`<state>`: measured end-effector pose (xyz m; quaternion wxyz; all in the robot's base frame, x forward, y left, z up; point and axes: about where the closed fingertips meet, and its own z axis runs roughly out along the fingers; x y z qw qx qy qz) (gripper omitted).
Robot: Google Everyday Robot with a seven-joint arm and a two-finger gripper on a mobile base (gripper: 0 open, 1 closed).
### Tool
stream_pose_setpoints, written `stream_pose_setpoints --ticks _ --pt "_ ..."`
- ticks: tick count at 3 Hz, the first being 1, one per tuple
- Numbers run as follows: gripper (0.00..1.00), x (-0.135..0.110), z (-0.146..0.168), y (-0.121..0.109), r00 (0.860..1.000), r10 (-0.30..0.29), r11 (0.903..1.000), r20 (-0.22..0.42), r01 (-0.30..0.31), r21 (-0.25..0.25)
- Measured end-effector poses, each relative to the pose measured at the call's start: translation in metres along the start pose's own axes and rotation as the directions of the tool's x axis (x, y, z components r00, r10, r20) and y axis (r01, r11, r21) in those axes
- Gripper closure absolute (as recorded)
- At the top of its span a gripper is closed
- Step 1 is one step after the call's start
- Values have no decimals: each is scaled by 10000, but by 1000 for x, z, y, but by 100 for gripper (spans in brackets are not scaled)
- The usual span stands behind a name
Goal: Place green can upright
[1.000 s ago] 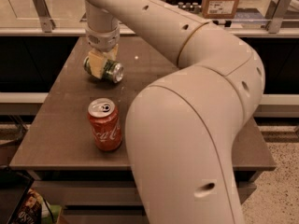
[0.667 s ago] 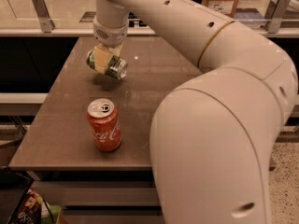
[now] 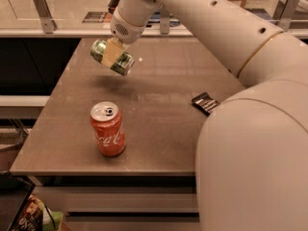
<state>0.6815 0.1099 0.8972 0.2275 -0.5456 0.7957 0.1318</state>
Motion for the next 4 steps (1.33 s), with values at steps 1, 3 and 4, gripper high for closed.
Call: stream_pose_setpoints --ticks 1,3,4 --pt "100 -8 -4 -5 9913 -397 9986 1255 437 -296" --pt "100 -15 -12 0 9490 -792 9936 3052 998 -522" --pt "100 -15 -12 11 9248 -696 9934 3742 984 -585"
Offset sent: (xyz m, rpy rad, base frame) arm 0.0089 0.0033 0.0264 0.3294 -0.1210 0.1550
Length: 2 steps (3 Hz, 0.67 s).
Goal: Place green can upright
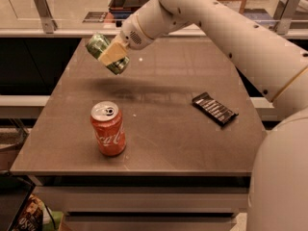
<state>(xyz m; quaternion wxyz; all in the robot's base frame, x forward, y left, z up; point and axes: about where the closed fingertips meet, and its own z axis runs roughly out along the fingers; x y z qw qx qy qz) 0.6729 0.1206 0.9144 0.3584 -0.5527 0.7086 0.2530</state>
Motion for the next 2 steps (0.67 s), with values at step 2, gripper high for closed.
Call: stream_pose_setpoints --ticks 2 --pt "100 -1 14 9 9924 615 9981 1065 -612 -69"
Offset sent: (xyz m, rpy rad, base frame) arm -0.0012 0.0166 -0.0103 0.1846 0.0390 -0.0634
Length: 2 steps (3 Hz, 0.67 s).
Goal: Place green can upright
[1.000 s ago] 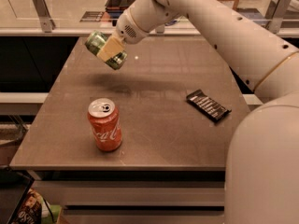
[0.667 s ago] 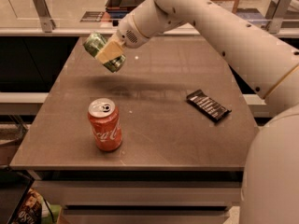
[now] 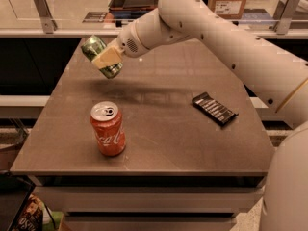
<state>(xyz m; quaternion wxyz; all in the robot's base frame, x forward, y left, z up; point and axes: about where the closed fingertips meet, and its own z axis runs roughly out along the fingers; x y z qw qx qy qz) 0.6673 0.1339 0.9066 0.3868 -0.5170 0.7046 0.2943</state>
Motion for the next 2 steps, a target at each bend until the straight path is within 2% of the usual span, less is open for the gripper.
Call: stream_pose_setpoints --ticks 2 --pt "100 -1 18 -1 9937 366 9993 1056 -368 2"
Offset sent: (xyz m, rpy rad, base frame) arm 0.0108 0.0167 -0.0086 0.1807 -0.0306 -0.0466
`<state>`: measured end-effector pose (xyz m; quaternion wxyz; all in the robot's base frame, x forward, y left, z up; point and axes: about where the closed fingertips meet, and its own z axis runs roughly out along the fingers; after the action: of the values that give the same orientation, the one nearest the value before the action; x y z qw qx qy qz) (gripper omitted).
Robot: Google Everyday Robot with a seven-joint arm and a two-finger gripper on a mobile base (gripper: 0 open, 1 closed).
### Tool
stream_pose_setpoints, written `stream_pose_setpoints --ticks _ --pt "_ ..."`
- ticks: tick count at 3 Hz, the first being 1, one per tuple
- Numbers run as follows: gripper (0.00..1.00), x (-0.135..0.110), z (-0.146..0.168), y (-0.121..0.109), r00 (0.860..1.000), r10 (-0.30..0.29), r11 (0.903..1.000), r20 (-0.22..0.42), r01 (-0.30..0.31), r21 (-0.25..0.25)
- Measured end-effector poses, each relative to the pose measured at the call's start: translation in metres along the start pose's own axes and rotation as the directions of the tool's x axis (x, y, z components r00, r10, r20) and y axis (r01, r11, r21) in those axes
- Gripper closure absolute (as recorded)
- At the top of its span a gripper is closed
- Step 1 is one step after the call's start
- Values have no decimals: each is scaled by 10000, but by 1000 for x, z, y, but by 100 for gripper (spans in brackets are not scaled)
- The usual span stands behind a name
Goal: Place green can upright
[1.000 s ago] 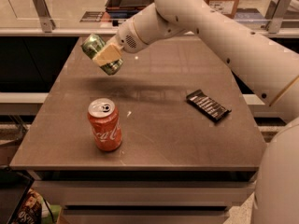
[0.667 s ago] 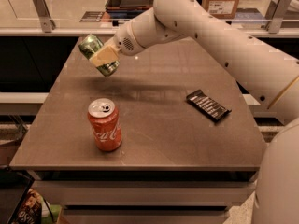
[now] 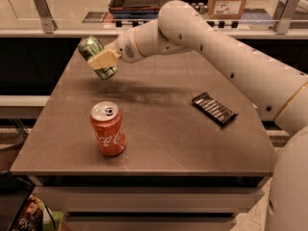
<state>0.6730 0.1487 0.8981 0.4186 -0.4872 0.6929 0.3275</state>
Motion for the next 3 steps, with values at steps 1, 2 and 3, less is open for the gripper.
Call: stream_pose_setpoints --ticks 1,2,3 --pt "100 -1 4 1 9985 -95 9998 545 86 155" --pt "100 -5 7 2 9933 -348 9989 1102 310 361" --pt "100 -6 13 0 9865 -464 9987 1571 425 279"
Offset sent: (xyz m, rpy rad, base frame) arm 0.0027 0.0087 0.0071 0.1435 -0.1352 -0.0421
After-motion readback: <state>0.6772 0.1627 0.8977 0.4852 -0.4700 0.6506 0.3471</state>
